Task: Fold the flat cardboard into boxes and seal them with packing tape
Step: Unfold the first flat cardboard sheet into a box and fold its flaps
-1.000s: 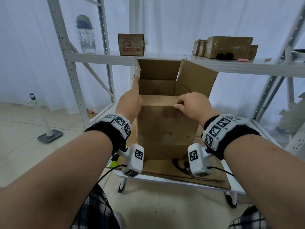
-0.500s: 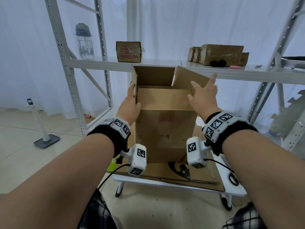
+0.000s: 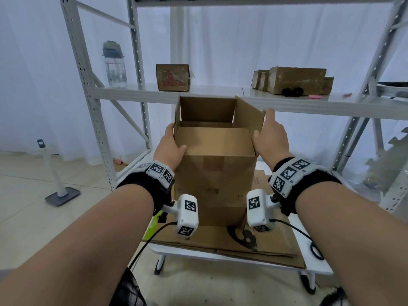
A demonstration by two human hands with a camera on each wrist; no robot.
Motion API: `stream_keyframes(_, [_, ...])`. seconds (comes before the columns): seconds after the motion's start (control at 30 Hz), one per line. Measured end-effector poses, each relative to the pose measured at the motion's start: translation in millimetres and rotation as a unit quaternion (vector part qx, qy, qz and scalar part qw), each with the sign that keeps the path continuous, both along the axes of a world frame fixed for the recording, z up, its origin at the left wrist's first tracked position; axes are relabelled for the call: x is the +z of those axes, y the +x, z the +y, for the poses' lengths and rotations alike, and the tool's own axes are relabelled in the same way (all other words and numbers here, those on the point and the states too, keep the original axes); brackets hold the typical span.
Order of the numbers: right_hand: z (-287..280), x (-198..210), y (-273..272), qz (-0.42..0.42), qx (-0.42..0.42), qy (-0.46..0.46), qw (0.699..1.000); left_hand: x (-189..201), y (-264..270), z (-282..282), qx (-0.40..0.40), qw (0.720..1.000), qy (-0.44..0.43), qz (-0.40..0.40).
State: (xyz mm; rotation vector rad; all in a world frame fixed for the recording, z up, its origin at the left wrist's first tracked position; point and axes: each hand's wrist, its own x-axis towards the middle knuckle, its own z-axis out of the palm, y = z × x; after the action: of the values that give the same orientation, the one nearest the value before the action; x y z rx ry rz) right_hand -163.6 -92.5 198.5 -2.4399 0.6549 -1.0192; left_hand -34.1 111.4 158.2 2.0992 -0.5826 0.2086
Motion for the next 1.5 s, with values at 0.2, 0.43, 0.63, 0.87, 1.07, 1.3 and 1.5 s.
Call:
stream_keyframes(0.2, [3.8,6.6,-6.0,0.008,0.019,-0.028,0.999,4.2,-3.2,4.4,-0.015,1.000,-0.009,0.007])
stream_keyframes(0.43, [18.5,20.7,-10.0,0.004,0.106,-0.036,0.994,15.6,-16.4,3.2,0.064,0.997,0.030,0.013])
stream_keyframes(0.63, [24.7,29.1,-26.5,0.062,0.221,-0.009,0.973,19.6,-44.3,-11.1,0.027,0.972,0.234,-0.024])
stream_keyframes(0.87, [20.8,45.8,-42.3,0.089,0.149,-0.196,0.965,19.9,-66.7,-29.3,-0.141,0.924,0.353,-0.050])
stream_keyframes(1.07, [32.0,48.2,-46.9,0.096,0.174,-0.258,0.946,28.2,-61.6,-14.2,-0.136,0.952,0.265,-0.072])
stream_keyframes(1.3, [69.0,39.0,-23.3,0.050,0.214,-0.252,0.942,17.5,-51.6,11.9,-0.116,0.961,0.240,-0.072])
stream_keyframes(1.5, [43.2,37.7,-10.6,0.114,0.112,-0.273,0.949,7.6,-34.1,35.3,-0.111,0.977,0.172,-0.060])
